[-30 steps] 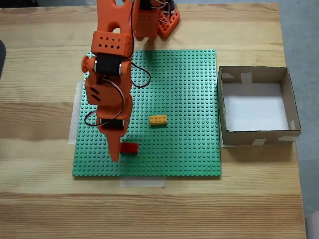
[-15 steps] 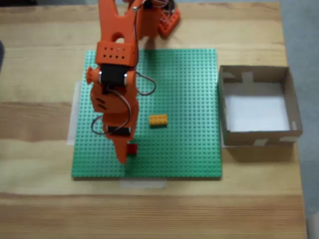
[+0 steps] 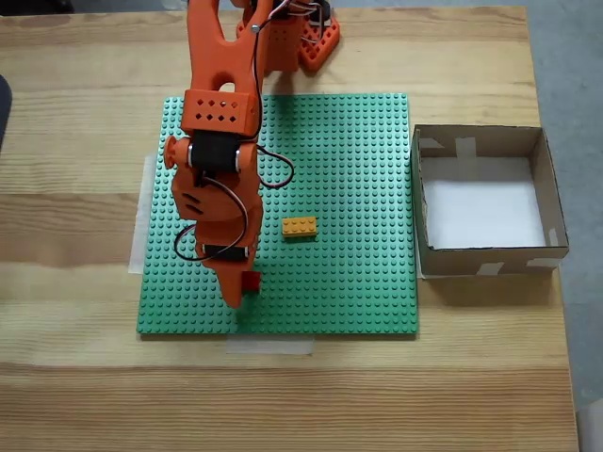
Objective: Pick the red lego block and put it in the box.
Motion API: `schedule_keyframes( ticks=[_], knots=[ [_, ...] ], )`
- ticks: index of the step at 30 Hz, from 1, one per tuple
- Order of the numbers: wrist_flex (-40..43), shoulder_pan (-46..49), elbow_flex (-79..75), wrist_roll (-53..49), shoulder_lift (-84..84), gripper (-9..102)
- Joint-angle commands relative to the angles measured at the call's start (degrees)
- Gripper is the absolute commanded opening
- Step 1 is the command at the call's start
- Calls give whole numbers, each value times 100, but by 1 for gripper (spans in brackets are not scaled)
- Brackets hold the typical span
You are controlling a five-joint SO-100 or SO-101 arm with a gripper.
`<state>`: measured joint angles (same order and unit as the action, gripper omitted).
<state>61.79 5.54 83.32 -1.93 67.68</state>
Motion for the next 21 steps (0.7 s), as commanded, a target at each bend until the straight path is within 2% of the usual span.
schedule_keyframes(
  ticks=[1, 11, 16, 21],
  knots=[
    [-18, -9, -325, 18, -88, 28],
    [141, -88, -369, 237, -176, 25],
    [246, -114, -378, 439, -185, 17],
    [272, -123, -369, 563, -185, 14]
  ],
)
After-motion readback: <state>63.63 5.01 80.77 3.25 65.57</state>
